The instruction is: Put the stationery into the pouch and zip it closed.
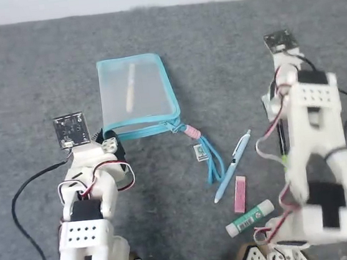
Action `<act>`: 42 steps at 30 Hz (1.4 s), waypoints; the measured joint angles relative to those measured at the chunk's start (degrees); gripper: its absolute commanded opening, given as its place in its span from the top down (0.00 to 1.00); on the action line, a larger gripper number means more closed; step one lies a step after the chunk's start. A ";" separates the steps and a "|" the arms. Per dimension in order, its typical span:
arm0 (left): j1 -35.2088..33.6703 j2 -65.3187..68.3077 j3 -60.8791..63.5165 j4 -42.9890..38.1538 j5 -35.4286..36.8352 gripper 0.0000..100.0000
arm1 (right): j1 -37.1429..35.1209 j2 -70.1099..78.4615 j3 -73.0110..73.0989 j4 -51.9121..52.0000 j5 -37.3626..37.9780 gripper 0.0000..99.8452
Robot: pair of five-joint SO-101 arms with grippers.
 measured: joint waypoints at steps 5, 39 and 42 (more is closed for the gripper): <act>0.00 0.00 0.00 0.00 0.00 0.99 | 0.00 15.65 -11.43 0.44 0.00 0.83; 0.00 0.00 0.00 -0.35 0.00 0.99 | 1.76 8.35 12.22 -2.99 0.00 0.99; 0.00 0.00 1.41 -3.52 0.00 0.99 | 2.37 4.84 9.23 4.48 0.00 0.99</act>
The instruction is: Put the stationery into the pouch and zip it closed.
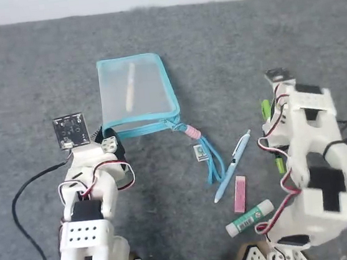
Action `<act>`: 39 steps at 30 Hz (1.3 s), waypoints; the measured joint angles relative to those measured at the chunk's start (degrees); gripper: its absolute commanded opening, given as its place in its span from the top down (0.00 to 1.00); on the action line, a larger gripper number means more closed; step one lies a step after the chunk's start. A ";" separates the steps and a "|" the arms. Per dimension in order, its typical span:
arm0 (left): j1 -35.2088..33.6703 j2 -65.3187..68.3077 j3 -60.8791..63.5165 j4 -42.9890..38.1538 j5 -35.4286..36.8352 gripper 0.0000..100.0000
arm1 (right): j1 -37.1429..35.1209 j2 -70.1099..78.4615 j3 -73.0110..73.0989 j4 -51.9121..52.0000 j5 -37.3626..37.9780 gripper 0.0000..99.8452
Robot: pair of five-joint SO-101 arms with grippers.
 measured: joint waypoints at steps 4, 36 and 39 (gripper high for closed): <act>0.00 0.70 1.67 -4.75 0.00 0.99 | -1.58 -7.82 -4.66 10.37 0.26 0.99; 7.65 0.88 1.67 -5.54 0.00 0.99 | -42.90 -7.74 -24.79 28.84 -2.37 0.99; 7.65 0.88 1.67 -5.54 0.00 0.99 | -41.67 -0.79 -32.44 28.84 -4.92 0.99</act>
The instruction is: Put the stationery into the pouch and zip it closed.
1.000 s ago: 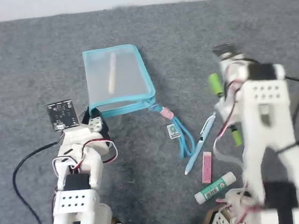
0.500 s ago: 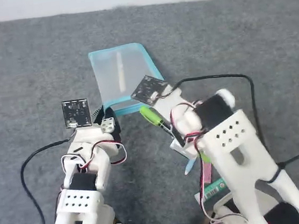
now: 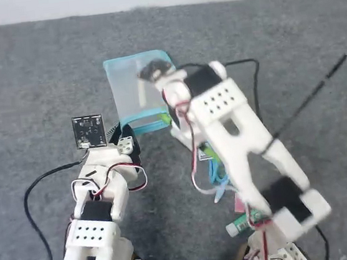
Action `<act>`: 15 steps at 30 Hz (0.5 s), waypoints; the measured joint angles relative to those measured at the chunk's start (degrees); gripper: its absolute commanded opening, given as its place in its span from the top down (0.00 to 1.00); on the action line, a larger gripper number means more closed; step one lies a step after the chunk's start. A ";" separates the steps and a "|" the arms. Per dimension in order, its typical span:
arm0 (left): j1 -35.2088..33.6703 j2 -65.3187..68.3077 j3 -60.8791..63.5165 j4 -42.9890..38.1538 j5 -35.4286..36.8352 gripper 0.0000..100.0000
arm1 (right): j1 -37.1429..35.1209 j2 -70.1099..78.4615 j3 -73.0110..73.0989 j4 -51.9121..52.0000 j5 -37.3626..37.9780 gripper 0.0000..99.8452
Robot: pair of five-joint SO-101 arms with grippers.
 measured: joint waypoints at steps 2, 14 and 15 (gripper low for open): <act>0.00 0.00 0.00 0.00 0.00 0.99 | 0.79 5.36 -6.07 0.00 -1.85 0.99; 0.44 0.00 0.00 -0.09 0.18 0.99 | 0.70 24.44 -34.64 0.09 -10.46 0.77; 0.44 0.00 0.00 -0.09 -0.09 0.99 | 0.26 24.44 -35.08 0.09 -10.64 0.78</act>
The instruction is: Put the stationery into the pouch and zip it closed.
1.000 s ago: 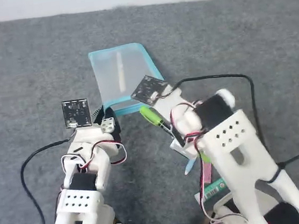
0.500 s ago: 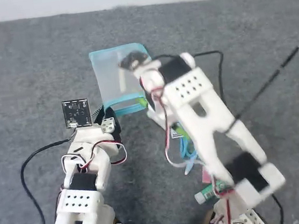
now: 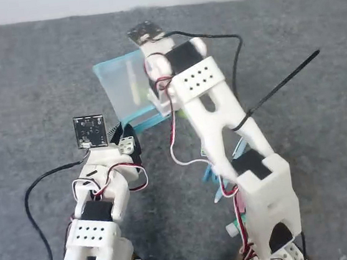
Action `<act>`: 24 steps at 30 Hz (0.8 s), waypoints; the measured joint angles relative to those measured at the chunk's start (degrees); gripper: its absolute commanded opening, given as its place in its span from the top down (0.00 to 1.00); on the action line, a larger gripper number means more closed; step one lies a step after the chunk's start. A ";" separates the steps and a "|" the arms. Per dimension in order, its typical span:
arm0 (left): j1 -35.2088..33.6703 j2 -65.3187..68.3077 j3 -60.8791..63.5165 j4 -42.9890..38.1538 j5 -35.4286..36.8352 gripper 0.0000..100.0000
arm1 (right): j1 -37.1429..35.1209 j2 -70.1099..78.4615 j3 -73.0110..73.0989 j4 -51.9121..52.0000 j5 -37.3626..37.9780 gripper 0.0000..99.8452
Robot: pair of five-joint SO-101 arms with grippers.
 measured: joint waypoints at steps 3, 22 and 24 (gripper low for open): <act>-0.09 0.00 0.00 0.00 -0.09 0.99 | -1.49 0.00 -0.44 0.00 0.00 0.79; -0.44 0.00 0.00 0.00 -0.62 0.99 | 0.09 -41.85 44.31 -0.26 29.54 0.79; -0.44 0.00 0.00 0.00 -0.62 0.99 | 1.76 -49.49 55.21 -0.79 36.13 0.79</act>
